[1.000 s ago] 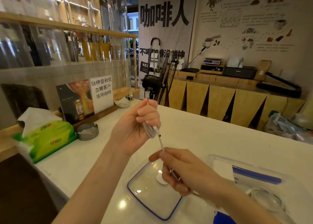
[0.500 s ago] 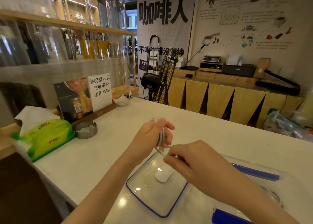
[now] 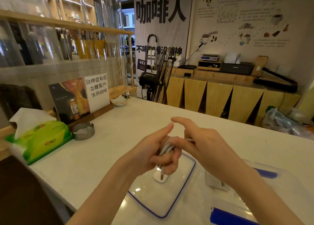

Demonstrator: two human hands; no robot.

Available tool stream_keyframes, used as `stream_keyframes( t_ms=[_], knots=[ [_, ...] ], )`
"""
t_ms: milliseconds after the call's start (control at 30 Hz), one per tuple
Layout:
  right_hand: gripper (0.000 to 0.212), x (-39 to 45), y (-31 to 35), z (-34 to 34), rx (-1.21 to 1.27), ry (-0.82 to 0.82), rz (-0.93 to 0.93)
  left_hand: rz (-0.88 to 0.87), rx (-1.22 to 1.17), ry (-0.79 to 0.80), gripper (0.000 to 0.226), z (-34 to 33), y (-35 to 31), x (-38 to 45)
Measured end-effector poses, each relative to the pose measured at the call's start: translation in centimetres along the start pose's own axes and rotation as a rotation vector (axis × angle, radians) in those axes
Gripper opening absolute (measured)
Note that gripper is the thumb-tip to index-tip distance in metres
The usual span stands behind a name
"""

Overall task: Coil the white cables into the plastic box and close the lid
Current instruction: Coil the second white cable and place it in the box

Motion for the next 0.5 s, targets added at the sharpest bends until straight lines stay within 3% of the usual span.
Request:
stream_keyframes(
  t_ms=[100,167,267,367,433,500],
  knots=[
    [0.076,-0.3,-0.1,-0.5,0.030,-0.015,0.076,0.036,0.015,0.010,0.073,-0.1,-0.3,0.3],
    [0.079,-0.2,-0.5,-0.7,-0.001,-0.040,0.088,0.094,0.051,-0.046,0.073,0.1,-0.2,0.4],
    [0.073,-0.2,-1.1,-0.2,-0.111,-0.163,0.103,0.085,0.248,-0.322,0.066,2.0,-0.9,0.2],
    [0.055,0.0,-2.0,0.4,-0.143,-0.214,0.043,-0.063,0.370,-0.597,0.061,3.8,-2.8,-0.1],
    [0.036,0.0,-3.4,1.4,0.008,-0.253,-0.047,-0.174,0.437,-0.666,0.049,3.9,-4.0,0.0],
    [0.037,-0.2,-4.7,2.9,0.173,-0.337,-0.141,-0.239,0.536,-0.660,0.033,3.2,-4.6,0.3]
  ],
)
Point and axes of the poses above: each hand's wrist, its own x-axis towards the middle knuckle, its own z-axis out of the back of the hand, y = z × x, the point moved 10 cm from there along x, towards the middle knuckle, and after that the axes turned 3 degrees about x, right-handed, at the moved point
